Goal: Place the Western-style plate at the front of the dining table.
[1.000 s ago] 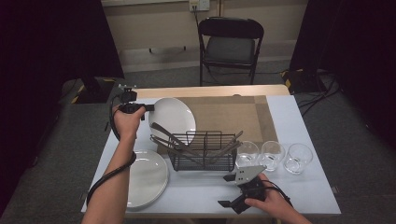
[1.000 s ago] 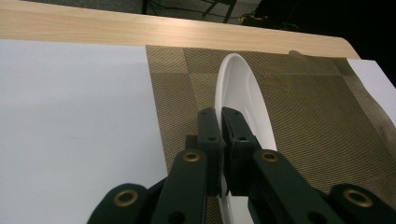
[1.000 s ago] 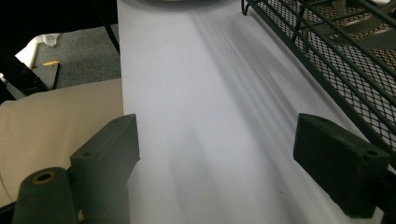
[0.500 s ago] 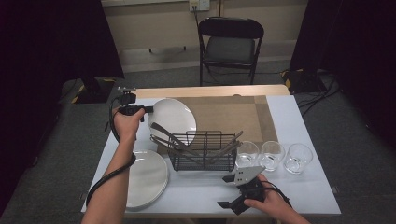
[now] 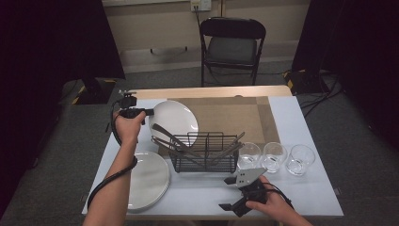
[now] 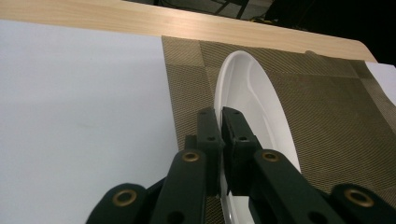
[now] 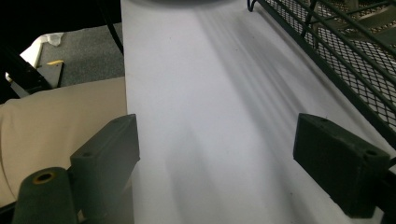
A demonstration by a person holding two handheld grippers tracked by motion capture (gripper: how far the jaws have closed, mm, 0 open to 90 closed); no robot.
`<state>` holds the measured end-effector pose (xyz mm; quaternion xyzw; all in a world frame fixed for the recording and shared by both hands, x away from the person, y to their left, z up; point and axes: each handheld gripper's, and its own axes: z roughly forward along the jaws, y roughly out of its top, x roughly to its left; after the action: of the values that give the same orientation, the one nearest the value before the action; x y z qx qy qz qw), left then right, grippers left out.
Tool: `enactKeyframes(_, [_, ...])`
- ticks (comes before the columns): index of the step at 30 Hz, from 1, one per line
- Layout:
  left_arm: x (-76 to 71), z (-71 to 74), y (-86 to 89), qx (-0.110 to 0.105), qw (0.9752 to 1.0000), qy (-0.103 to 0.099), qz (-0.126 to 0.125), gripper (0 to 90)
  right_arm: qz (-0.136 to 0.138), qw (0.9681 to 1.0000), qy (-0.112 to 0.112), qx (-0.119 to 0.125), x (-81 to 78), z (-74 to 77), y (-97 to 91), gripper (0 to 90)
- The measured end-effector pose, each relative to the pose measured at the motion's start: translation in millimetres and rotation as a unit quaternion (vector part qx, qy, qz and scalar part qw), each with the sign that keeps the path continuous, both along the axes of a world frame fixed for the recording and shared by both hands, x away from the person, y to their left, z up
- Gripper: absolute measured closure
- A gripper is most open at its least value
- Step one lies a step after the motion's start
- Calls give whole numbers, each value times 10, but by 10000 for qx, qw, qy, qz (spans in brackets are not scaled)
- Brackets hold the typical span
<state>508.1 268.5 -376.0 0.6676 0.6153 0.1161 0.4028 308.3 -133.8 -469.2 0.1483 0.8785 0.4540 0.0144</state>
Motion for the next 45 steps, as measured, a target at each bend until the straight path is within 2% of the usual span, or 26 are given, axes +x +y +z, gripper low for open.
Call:
enactKeyframes(4, [4,-45,-11,-42,10000,43,23,861,11,10000,13,3,-2,-7,5,136])
enactKeyframes(6, [7,-66,-21,12,10000,48,5,858,12,10000,27,-3,-5,-11,6,136])
enactKeyframes(8, [11,-84,-36,-36,10000,56,32,857,17,10000,22,-17,-7,-9,6,136])
enactKeyframes(17, [27,-149,-102,16,9999,135,7,847,-2,10000,35,-6,-6,-16,-3,136])
enactKeyframes(22, [39,-190,-143,47,9999,109,-19,841,-4,10000,18,-4,-9,-14,-5,136])
enactKeyframes(31, [68,-211,-228,-25,9999,144,-91,843,-30,10000,31,-8,-9,-22,-22,136])
enactKeyframes(41, [76,-251,-256,67,9998,152,-78,834,-21,10000,37,24,-9,-23,-25,136])
enactKeyframes(45, [76,-274,-257,36,9998,174,-88,833,1,10000,21,13,-13,-24,-14,136])
